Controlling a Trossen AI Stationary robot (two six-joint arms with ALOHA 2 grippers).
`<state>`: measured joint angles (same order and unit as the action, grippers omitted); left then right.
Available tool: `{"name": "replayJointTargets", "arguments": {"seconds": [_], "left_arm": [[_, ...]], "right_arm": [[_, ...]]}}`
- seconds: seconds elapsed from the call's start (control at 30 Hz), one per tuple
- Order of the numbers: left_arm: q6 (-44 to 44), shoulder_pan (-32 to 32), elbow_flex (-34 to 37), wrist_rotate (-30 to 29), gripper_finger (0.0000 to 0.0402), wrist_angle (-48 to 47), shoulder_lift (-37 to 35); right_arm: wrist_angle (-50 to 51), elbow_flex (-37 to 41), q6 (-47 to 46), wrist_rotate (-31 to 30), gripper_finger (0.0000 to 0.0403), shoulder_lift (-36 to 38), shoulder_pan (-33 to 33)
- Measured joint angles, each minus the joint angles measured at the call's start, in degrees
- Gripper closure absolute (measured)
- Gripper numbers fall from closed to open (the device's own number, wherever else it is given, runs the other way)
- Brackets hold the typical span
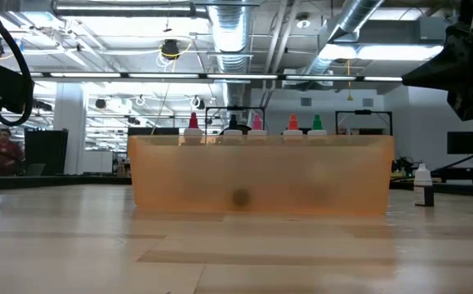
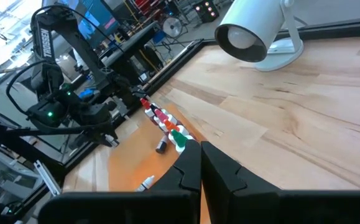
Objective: Pick & Place food coloring
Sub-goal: Put the small black food coloring into the orange bin
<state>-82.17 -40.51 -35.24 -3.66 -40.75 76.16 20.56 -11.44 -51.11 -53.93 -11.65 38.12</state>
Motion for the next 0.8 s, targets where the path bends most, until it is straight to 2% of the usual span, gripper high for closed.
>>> {"name": "replayJointTargets", "arguments": {"seconds": [0.1,0.4,0.6,0.8], "left_arm": [[0.0,0.0,0.0,0.0,0.0267,-0.02,0.0],[0.02,-0.01,0.0,-0.11,0.0335,-0.01,-0.07],[1.09,-0.02,-0.03,-0.13,0.0328,-0.03,-0.07],[5.76,-0.02,-2.65,-1.72,0.033,-0.31,-0.07]], "right_arm": [[0.0,0.0,0.0,0.0,0.0402,0.01,-0.01],[-0.02,0.0,0.0,0.0,0.0402,0.01,0.0],[-0.02,0.0,0.0,0.0,0.0402,0.01,0.01],[-0.02,0.0,0.02,0.0,0.0402,0.01,0.01]]}}
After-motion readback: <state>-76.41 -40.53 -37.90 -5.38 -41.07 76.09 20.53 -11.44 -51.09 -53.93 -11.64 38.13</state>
